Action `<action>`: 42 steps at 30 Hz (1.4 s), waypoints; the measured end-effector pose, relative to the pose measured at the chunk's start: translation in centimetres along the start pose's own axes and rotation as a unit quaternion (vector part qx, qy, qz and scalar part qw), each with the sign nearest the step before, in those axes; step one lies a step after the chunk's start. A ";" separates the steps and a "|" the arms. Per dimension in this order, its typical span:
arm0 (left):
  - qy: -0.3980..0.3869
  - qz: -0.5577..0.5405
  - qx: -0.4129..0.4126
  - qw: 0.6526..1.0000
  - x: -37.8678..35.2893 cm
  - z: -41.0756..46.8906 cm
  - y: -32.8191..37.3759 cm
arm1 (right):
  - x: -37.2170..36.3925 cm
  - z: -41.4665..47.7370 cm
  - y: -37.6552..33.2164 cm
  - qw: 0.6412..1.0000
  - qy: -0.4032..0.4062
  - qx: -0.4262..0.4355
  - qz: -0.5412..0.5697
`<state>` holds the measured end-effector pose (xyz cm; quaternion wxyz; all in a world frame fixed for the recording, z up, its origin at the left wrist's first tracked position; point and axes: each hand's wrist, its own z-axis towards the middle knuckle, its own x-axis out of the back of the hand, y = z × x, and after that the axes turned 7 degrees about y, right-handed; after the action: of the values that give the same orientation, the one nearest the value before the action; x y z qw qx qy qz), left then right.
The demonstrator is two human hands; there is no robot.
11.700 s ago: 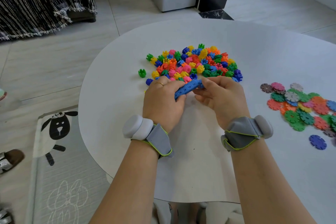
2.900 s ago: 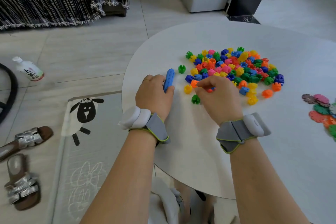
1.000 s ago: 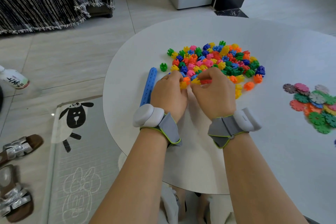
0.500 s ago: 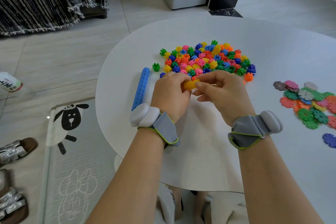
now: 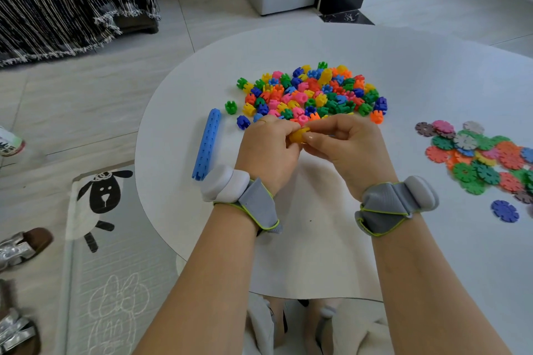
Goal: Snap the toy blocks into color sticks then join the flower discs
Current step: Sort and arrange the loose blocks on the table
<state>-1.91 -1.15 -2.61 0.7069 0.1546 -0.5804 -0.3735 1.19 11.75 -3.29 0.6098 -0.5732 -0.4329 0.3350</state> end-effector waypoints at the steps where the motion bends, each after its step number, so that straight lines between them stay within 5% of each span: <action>1: 0.001 0.003 -0.003 1.000 -0.1 0.0 0.0 | 0.1 0.0 0.1 1.000 0.001 0.006 -0.008; 8: 0.003 -0.011 -0.005 1.000 -0.5 0.0 0.4 | 0.6 -0.2 0.2 0.999 -0.002 0.005 -0.042; 17: -0.038 -0.012 0.025 0.999 -0.6 0.1 0.5 | 2.0 0.0 1.6 0.946 0.176 0.094 -0.257; 27: -0.052 -0.021 0.014 0.998 -1.5 0.2 0.9 | 2.2 0.2 1.8 0.929 0.110 0.057 -0.350; 32: -0.052 -0.016 0.006 0.998 -2.0 0.2 0.8 | 2.2 0.2 1.7 0.949 0.127 0.052 -0.283; 36: -0.050 -0.010 -0.001 0.999 -2.4 0.6 1.1 | 2.6 0.0 0.8 0.990 0.114 -0.021 -0.078; 42: -0.041 -0.022 -0.008 0.999 -2.6 0.9 1.5 | 2.4 -0.2 0.1 0.987 0.106 -0.072 0.093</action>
<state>-2.33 1.87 -3.25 0.6758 0.1464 -0.6022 -0.3991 2.36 13.87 -3.00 0.5755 -0.6855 -0.3337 0.2958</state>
